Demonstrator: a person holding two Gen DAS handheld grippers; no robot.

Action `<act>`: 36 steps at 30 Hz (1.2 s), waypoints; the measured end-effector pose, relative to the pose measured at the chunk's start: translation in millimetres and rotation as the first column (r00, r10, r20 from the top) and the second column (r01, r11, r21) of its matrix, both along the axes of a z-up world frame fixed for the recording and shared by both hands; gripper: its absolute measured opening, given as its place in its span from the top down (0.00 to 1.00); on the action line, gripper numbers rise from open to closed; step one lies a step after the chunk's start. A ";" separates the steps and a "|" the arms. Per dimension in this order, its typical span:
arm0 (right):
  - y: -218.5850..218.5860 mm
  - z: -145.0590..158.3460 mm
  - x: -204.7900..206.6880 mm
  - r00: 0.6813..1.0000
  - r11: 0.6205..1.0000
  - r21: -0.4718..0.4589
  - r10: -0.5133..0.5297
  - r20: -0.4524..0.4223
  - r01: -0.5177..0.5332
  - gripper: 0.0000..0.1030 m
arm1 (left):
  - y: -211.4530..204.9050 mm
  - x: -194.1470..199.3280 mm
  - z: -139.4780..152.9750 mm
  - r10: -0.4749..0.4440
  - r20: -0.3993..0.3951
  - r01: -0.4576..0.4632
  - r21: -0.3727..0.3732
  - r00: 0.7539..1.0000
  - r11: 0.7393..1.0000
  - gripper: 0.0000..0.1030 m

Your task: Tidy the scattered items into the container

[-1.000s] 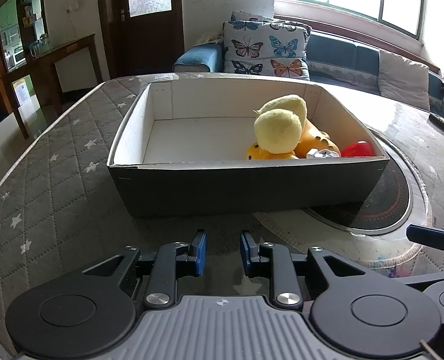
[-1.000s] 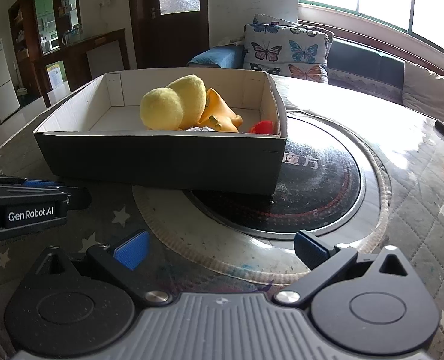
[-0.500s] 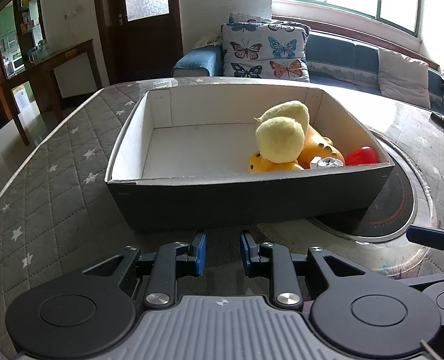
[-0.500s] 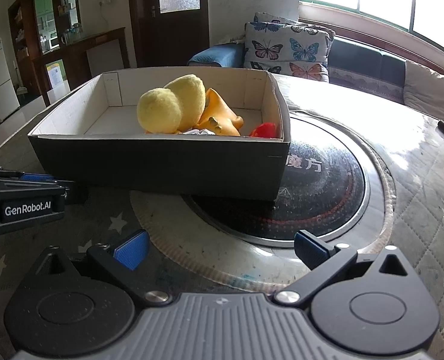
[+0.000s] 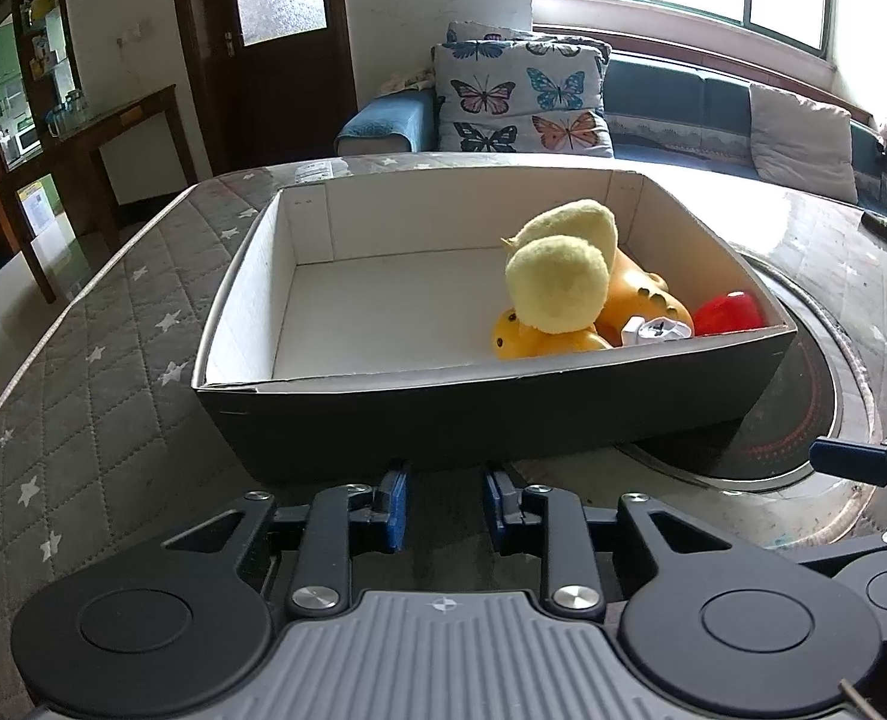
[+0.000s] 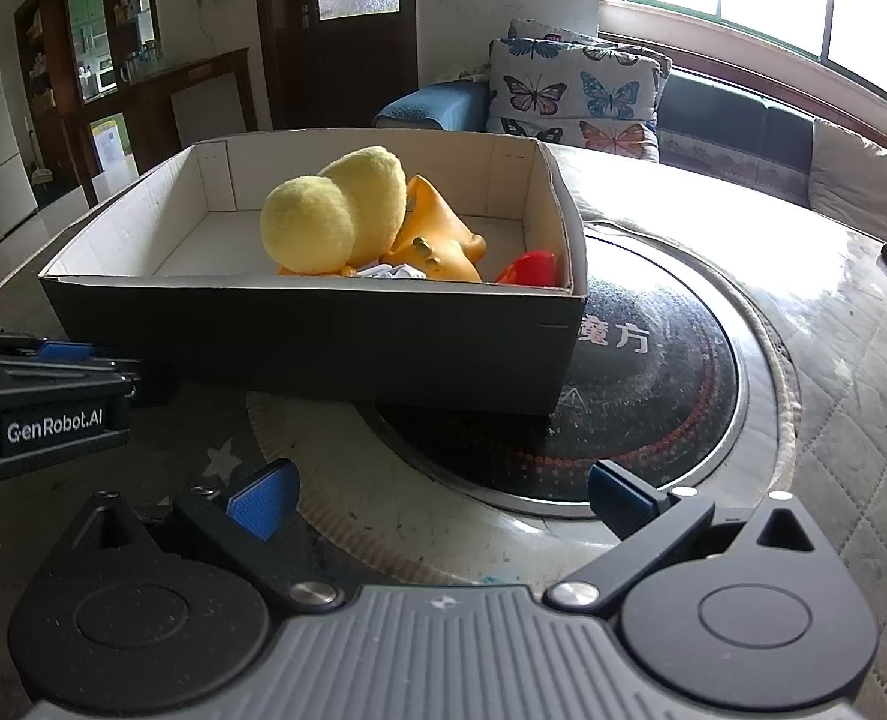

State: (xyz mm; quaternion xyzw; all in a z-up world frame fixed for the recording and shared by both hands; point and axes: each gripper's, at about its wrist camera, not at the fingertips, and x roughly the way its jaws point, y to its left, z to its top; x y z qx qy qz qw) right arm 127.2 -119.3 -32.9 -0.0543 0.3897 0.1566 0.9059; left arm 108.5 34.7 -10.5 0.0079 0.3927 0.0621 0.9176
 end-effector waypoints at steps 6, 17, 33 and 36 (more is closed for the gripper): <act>1.4 -1.0 4.6 1.000 1.000 -0.002 0.002 -0.004 -0.002 0.00 | -0.6 4.6 -2.3 -0.004 -0.006 0.004 0.004 1.000 1.000 0.72; 3.3 0.0 9.2 1.000 1.000 -0.006 0.002 -0.008 -0.002 0.00 | 0.0 9.7 -3.8 -0.004 -0.011 0.004 0.001 1.000 1.000 0.72; 8.3 0.4 13.6 1.000 1.000 -0.018 0.006 -0.006 -0.006 0.00 | 5.5 10.5 -6.5 0.005 -0.017 -0.005 -0.012 1.000 1.000 0.72; 9.2 0.1 13.6 1.000 1.000 -0.020 0.008 -0.006 -0.009 0.00 | 6.2 10.4 -6.4 0.004 -0.017 -0.005 -0.016 1.000 1.000 0.72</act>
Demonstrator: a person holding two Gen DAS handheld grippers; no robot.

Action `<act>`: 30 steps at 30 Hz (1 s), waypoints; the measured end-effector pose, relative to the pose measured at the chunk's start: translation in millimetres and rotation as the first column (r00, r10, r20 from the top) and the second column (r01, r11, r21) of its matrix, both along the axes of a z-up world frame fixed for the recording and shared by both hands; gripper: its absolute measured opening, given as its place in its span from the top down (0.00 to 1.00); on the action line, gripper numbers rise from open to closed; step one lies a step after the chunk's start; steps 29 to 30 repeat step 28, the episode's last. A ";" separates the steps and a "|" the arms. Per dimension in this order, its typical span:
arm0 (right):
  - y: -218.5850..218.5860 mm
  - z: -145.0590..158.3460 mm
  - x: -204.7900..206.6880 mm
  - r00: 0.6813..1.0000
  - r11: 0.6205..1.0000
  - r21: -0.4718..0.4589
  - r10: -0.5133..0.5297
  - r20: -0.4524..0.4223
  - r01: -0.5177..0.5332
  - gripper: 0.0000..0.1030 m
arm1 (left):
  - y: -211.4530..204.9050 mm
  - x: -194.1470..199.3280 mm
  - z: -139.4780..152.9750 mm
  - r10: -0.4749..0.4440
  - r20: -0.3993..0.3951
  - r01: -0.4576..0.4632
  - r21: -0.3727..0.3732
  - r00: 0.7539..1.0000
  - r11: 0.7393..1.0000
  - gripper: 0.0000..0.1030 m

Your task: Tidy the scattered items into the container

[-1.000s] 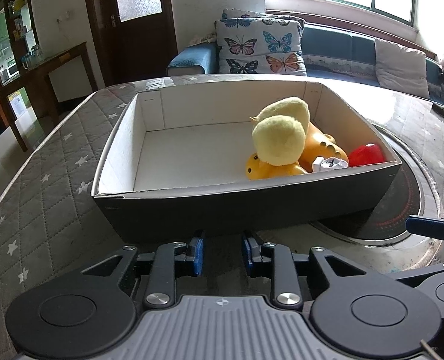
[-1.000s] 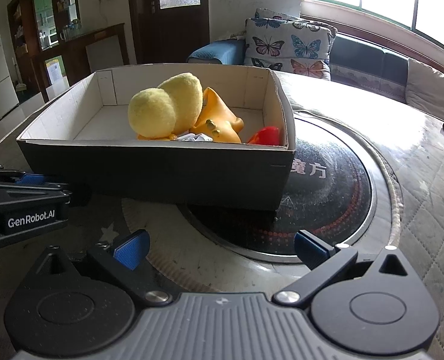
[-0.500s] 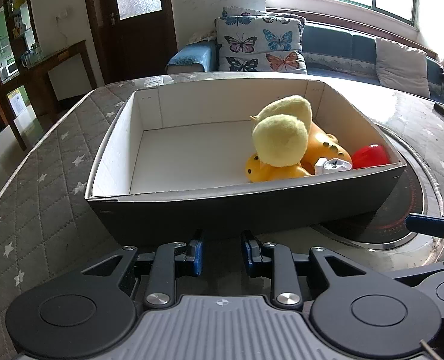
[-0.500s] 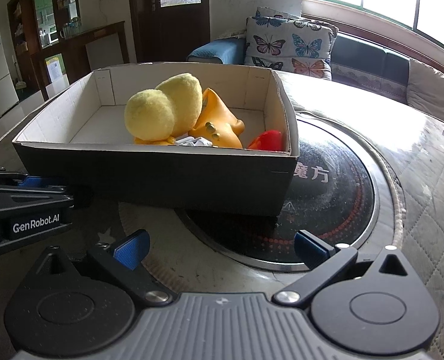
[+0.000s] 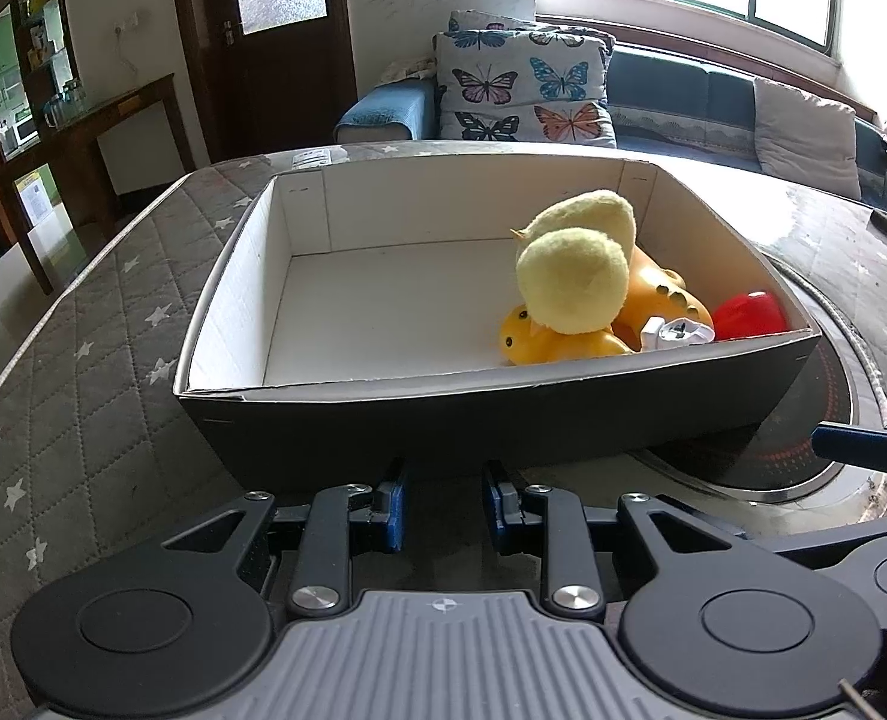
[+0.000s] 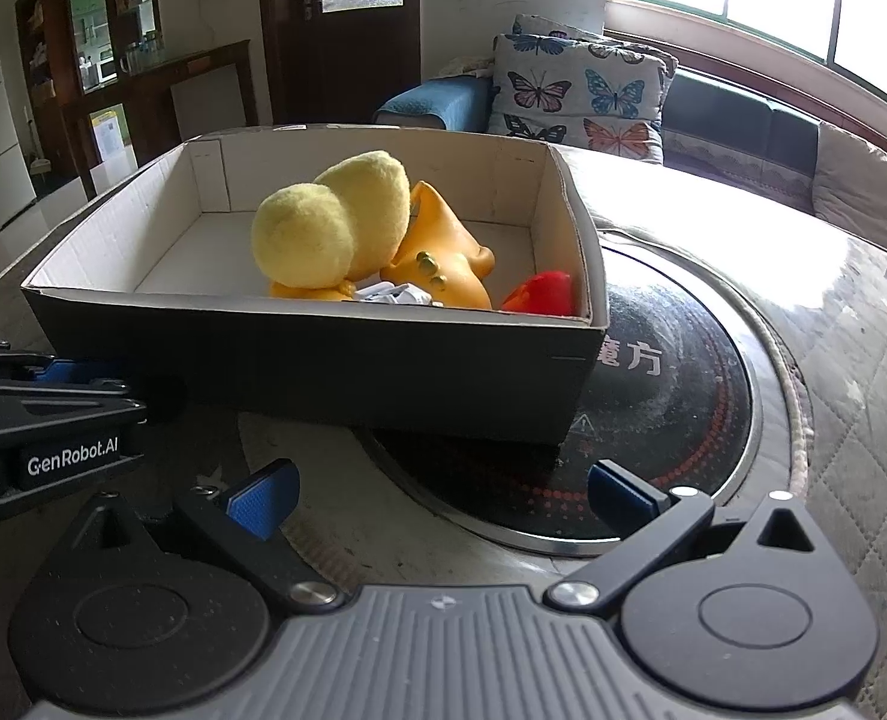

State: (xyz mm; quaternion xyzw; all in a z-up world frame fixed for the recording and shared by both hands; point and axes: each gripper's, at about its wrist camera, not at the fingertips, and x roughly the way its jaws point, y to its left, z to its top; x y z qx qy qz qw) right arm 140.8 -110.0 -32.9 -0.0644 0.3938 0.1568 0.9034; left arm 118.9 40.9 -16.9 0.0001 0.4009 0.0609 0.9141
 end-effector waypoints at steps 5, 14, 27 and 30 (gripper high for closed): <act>0.6 0.4 0.0 1.000 1.000 -0.001 0.000 0.002 0.000 0.00 | 0.3 -0.4 0.9 0.000 0.003 0.000 -0.005 1.000 1.000 0.73; 1.6 1.1 -0.2 1.000 1.000 -0.002 0.001 0.004 -0.001 0.00 | 1.1 -0.5 1.0 -0.002 0.005 0.002 -0.017 1.000 1.000 0.73; 1.4 2.6 -1.7 1.000 1.000 0.001 0.000 0.008 0.000 0.00 | 0.0 -1.2 2.7 -0.001 0.013 0.002 -0.021 1.000 1.000 0.73; 1.4 2.7 -1.8 1.000 1.000 0.001 0.000 0.008 0.000 0.00 | 0.1 -1.2 2.8 -0.002 0.013 0.002 -0.020 1.000 1.000 0.73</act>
